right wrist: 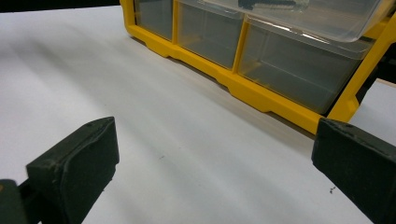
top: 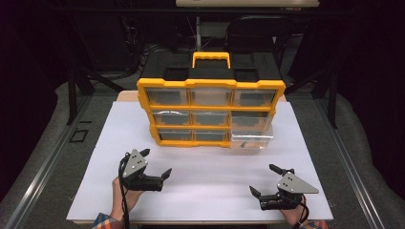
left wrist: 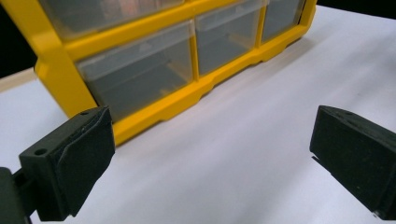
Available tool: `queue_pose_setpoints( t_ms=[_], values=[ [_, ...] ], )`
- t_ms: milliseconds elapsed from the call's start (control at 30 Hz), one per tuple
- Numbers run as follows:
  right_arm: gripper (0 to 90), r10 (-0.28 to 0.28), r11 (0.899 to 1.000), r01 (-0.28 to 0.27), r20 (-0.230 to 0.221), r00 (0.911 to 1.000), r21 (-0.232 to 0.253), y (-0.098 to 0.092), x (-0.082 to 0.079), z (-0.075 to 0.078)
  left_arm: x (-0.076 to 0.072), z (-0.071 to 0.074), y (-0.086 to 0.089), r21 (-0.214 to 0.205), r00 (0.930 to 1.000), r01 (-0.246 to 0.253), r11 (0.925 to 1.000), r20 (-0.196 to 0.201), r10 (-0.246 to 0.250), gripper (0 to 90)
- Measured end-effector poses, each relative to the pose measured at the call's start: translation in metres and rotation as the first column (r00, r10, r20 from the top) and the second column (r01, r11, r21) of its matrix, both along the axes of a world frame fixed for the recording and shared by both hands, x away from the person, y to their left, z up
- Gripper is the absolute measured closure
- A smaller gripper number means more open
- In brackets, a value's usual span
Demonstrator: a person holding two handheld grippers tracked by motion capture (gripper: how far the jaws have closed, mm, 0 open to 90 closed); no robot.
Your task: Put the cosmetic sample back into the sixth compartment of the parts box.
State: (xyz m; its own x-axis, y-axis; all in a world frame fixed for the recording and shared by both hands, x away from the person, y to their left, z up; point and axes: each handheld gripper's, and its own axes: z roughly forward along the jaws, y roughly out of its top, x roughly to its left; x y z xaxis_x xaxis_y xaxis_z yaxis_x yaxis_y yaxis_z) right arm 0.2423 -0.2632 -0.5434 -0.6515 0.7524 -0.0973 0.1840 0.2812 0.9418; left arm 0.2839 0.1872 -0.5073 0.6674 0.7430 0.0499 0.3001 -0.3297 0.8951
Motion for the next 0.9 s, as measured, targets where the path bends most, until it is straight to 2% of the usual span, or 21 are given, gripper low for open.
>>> queue_pose_setpoints(
  t_ms=[167, 467, 567, 700, 900],
  values=[
    [0.1, 0.000, 1.000, 0.000, 0.000, 1.0000, -0.001, 0.000, 0.000, 0.000, -0.004, -0.010, 0.008, -0.010, 0.9998, -0.020, 0.9998, -0.008, 0.020, 0.0],
    [0.1, 0.003, 1.000, -0.003, 0.003, 1.0000, -0.004, 0.000, 0.000, 0.000, -0.014, -0.024, 0.015, -0.022, 0.9993, -0.038, 0.9990, 0.006, 0.038, 0.0],
    [0.1, 0.004, 1.000, -0.004, 0.002, 1.0000, -0.005, 0.000, 0.000, 0.000, -0.018, -0.032, 0.018, -0.033, 0.9986, -0.052, 0.9981, -0.012, 0.052, 0.0],
    [0.1, 0.006, 1.000, -0.006, 0.003, 1.0000, -0.006, 0.001, -0.001, 0.001, -0.024, -0.042, 0.021, -0.019, 0.9975, -0.055, 0.9983, -0.046, 0.054, 0.0],
    [0.1, 0.009, 1.000, -0.009, 0.010, 0.9999, -0.003, 0.001, -0.001, 0.001, -0.025, -0.042, 0.023, -0.019, 0.9971, -0.067, 0.9975, -0.036, 0.066, 0.0]
  ],
)
